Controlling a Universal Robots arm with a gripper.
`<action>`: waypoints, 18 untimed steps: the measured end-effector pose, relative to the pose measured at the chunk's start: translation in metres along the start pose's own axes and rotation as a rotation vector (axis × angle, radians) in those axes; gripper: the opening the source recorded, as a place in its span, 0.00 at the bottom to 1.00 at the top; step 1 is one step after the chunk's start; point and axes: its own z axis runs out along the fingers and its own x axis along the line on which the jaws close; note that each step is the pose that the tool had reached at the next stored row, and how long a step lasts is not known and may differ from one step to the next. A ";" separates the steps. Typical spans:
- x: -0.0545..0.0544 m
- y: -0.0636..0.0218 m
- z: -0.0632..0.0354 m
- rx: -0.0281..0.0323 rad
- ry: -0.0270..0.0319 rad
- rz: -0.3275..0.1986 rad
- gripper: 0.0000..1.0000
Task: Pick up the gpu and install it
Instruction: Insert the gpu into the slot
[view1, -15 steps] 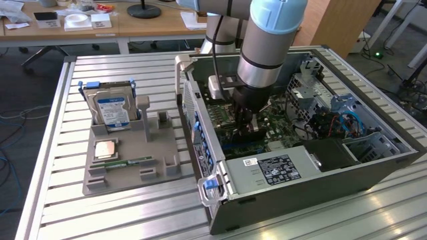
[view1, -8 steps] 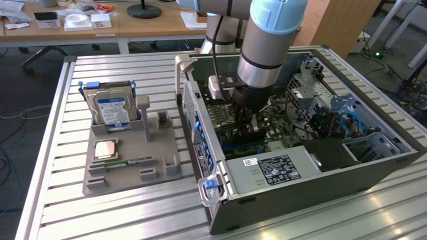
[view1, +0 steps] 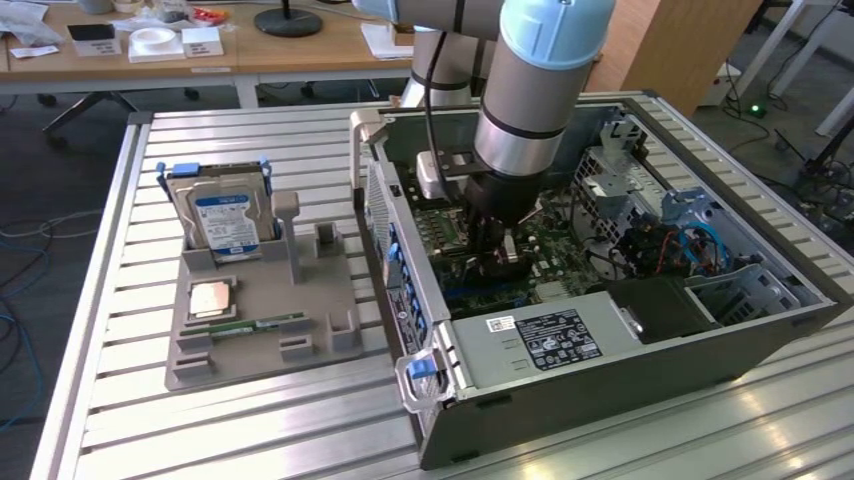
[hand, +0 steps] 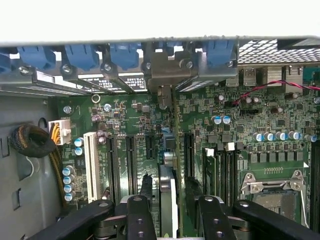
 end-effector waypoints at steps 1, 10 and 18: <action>0.000 0.0000 -0.0010 0.0000 0.0000 0.000 0.40; -0.001 -0.0001 -0.0142 0.0001 -0.0003 0.000 0.40; -0.002 -0.0003 -0.0376 0.0001 -0.0001 0.000 0.40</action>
